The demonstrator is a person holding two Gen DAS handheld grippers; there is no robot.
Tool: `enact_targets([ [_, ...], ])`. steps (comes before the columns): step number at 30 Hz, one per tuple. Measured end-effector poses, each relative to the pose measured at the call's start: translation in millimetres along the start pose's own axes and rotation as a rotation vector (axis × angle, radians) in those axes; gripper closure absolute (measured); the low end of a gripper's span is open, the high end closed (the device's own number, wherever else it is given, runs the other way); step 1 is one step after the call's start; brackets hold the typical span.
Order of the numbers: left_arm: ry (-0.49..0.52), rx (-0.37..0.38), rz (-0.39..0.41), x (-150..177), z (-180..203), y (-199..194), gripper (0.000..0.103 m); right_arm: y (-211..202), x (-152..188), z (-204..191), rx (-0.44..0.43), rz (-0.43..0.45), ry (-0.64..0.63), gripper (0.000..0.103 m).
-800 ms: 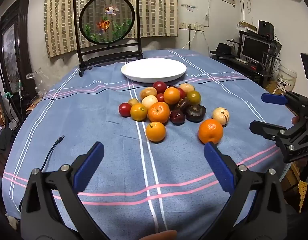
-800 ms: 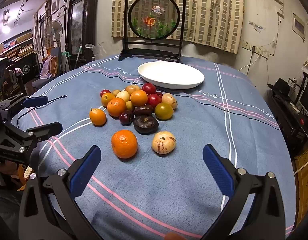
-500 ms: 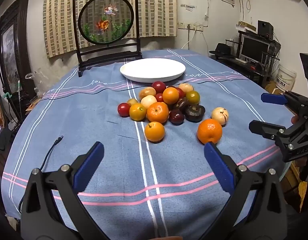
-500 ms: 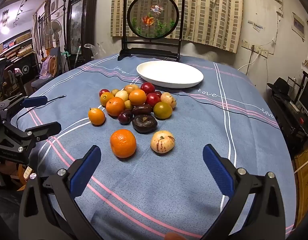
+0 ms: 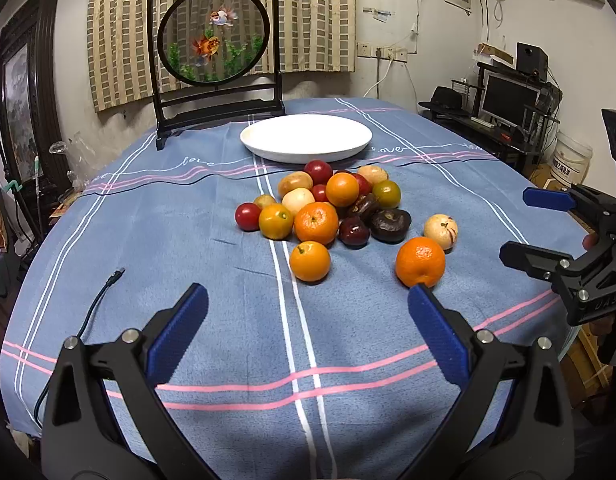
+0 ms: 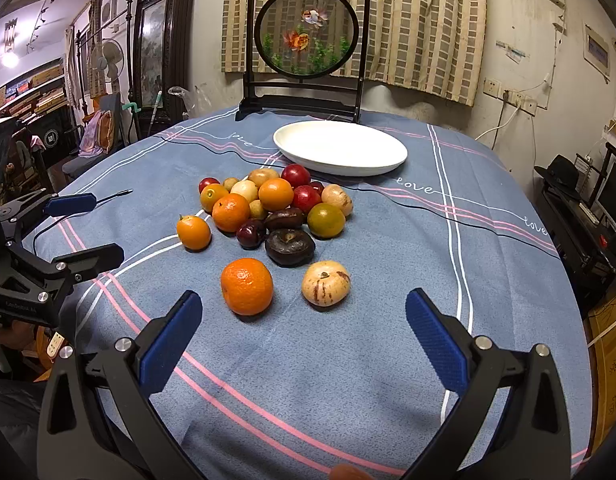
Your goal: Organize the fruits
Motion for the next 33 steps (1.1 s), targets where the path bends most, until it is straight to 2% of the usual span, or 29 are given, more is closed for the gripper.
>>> enact_targets([
  [33, -0.001, -0.01, 0.002, 1.4, -0.7, 2.4, 0.002, 2.0, 0.4, -1.3, 0.001, -0.005, -0.005, 0.001],
])
Point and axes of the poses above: each gripper's, at about its wrist camera, not at the fingertips, and y roughly the way its jaws point, z to its right, x to its underside, the point moved 1 cm from there along y, roughly the way its jaws point, and after that the axes turned 3 degrees about -x, right-handed, at the moved point
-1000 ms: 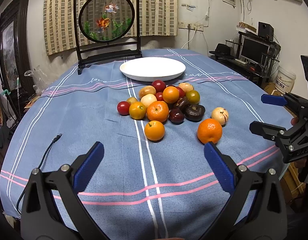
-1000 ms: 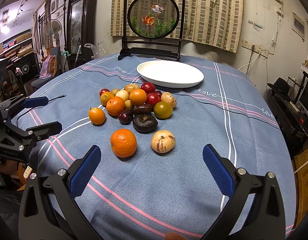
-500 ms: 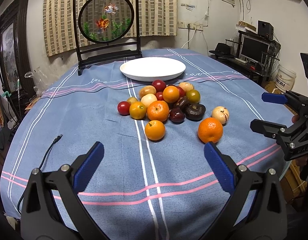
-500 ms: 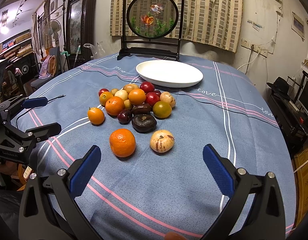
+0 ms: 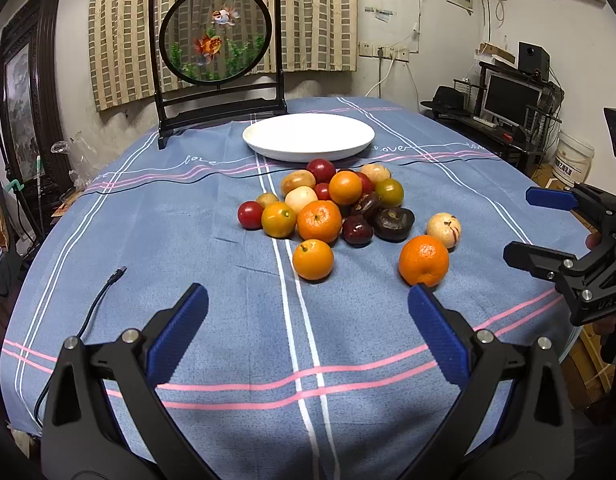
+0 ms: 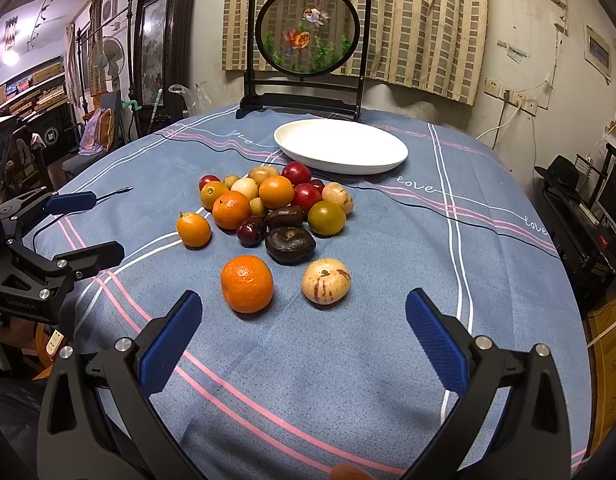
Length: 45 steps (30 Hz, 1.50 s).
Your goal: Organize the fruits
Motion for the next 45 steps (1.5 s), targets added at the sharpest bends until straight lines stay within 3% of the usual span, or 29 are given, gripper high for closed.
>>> enact_targets([
  [35, 0.01, 0.005, -0.021, 6.1, 2.2, 5.5, 0.002, 8.1, 3.1, 1.1, -0.01, -0.022, 0.009, 0.001],
  [39, 0.0, 0.011, -0.032, 6.4, -0.4, 6.6, 0.002, 9.1, 2.5, 4.5, -0.043, -0.012, 0.043, 0.001],
  [42, -0.033, 0.039, -0.06, 7.3, -6.5, 11.9, 0.002, 5.7, 3.9, 6.4, -0.107, 0.053, 0.078, 0.001],
  [45, -0.054, 0.055, -0.076, 8.9, -10.9, 15.8, 0.002, 14.7, 7.7, 2.0, -0.114, 0.022, 0.046, 0.001],
])
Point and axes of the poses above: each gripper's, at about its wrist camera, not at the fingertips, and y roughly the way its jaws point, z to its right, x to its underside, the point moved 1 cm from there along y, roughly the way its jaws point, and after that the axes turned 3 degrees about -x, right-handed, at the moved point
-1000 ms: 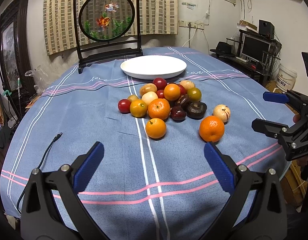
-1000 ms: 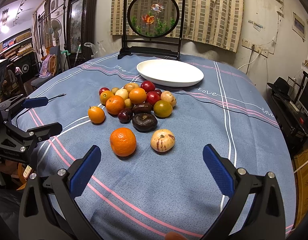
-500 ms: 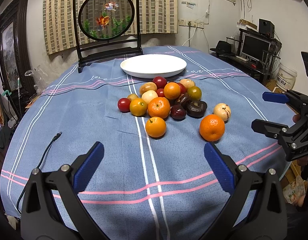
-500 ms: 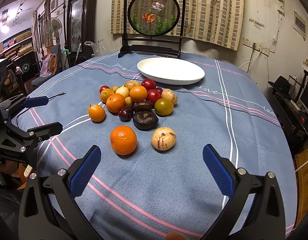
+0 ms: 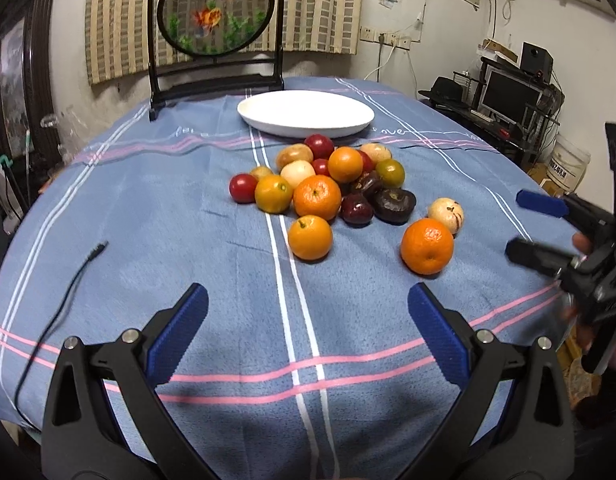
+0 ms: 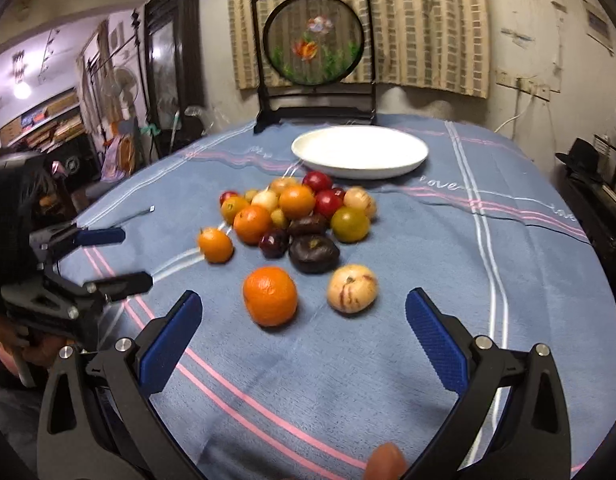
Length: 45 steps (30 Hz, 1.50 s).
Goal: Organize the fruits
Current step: 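Grasp the large tangerine with the right tool while the left tool approaches a small orange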
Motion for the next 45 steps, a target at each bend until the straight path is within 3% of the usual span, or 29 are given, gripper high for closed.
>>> enact_targets([
  [2, -0.009, -0.014, 0.02, 1.8, -2.8, 0.5, 0.002, 5.4, 1.9, 1.3, 0.056, -0.029, 0.014, 0.001],
  [4, -0.017, 0.0, 0.018, 1.9, -6.0, 2.9, 0.002, 12.9, 2.0, 2.5, 0.01, -0.082, 0.037, 0.001],
  [7, -0.029, 0.019, 0.013, 1.8, -10.3, 7.0, 0.002, 16.7, 2.6, -5.5, -0.047, -0.082, 0.019, 0.002],
  [21, -0.089, 0.042, -0.027, 2.7, -27.3, 30.0, 0.002, 65.3, -10.0, -19.3, -0.04, -0.18, -0.057, 0.035],
  [25, -0.087, 0.034, -0.036, 2.3, -29.7, 33.0, 0.002, 78.4, -12.2, -19.4, -0.062, -0.221, -0.05, 0.04],
  [27, -0.085, 0.029, -0.046, 1.7, -29.4, 35.0, 0.002, 82.3, -11.5, -19.6, -0.067, -0.24, -0.053, 0.054],
  [30, -0.081, 0.033, -0.062, -0.7, -28.4, 38.1, 0.002, 82.4, -9.9, -18.7, -0.074, -0.24, -0.045, 0.06],
  [33, -0.067, 0.052, -0.07, -6.8, -23.7, 43.0, 0.009, 73.1, -8.8, -11.6, -0.122, -0.19, 0.002, 0.06],
  [37, -0.025, 0.086, -0.104, -17.9, -11.3, 57.9, 0.037, 65.9, -9.9, -4.0, -0.16, -0.141, 0.05, 0.06],
  [39, -0.015, 0.087, -0.122, -22.9, -7.4, 65.5, 0.044, 64.7, -10.2, -1.8, -0.175, -0.131, 0.065, 0.06],
  [45, -0.012, 0.075, -0.147, -34.5, -2.9, 79.0, 0.045, 58.2, -7.3, -8.5, -0.186, -0.102, 0.036, 0.06],
])
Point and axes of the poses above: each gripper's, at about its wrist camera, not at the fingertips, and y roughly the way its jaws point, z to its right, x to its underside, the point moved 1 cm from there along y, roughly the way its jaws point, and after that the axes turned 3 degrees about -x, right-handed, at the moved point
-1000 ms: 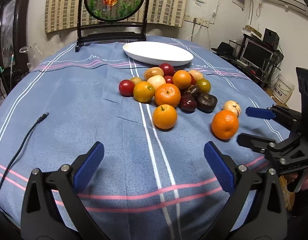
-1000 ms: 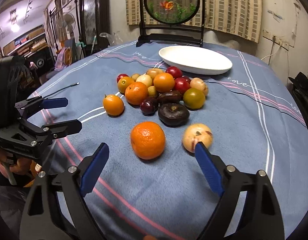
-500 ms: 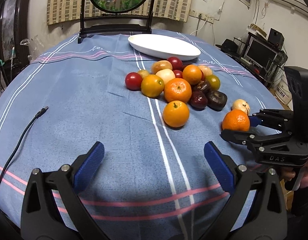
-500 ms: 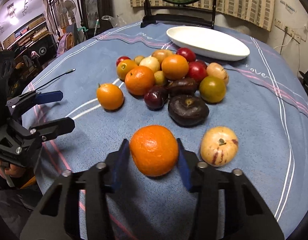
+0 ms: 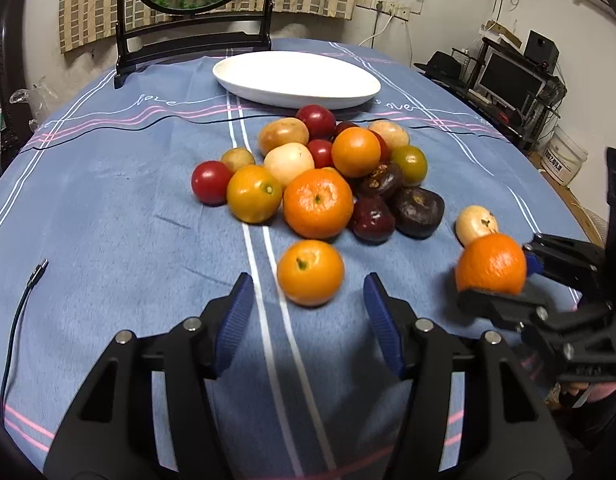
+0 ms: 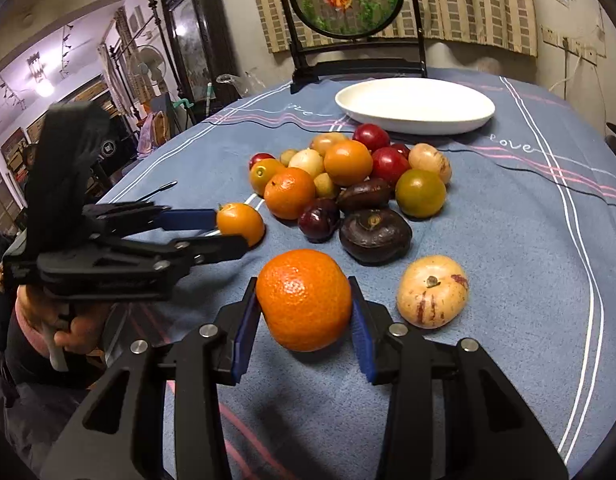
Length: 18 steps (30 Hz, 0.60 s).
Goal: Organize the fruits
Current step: 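Grasp the large tangerine with the right tool while the left tool approaches a small orange, then carry the tangerine with the right tool while the left tool carries the small orange to the plate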
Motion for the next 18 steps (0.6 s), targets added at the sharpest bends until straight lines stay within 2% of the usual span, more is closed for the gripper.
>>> enact_targets([
  [2, -0.003, -0.005, -0.013, -3.3, 0.0, 4.1, 0.045, -1.6, 0.3, -0.3, -0.001, 0.007, -0.004, 0.06],
  [7, -0.013, 0.011, -0.042, -7.9, -1.6, 12.3, 0.054, -3.6, 1.8, 0.6, -0.007, 0.017, 0.002, 0.06],
  [12, -0.018, 0.021, -0.058, -9.9, -1.3, 17.5, 0.056, -5.1, 1.9, 0.0, -0.008, 0.022, 0.004, 0.06],
  [14, -0.018, 0.019, -0.06, -12.1, -0.3, 19.8, 0.058, -5.6, 1.6, 0.3, -0.008, 0.023, 0.004, 0.06],
  [16, -0.014, 0.012, -0.062, -12.9, 0.6, 21.6, 0.066, -6.3, 1.9, 0.0, -0.007, 0.024, 0.007, 0.06],
  [18, -0.013, 0.004, -0.061, -12.4, 1.1, 21.6, 0.067, -6.9, 2.0, 0.4, -0.007, 0.026, 0.011, 0.06],
])
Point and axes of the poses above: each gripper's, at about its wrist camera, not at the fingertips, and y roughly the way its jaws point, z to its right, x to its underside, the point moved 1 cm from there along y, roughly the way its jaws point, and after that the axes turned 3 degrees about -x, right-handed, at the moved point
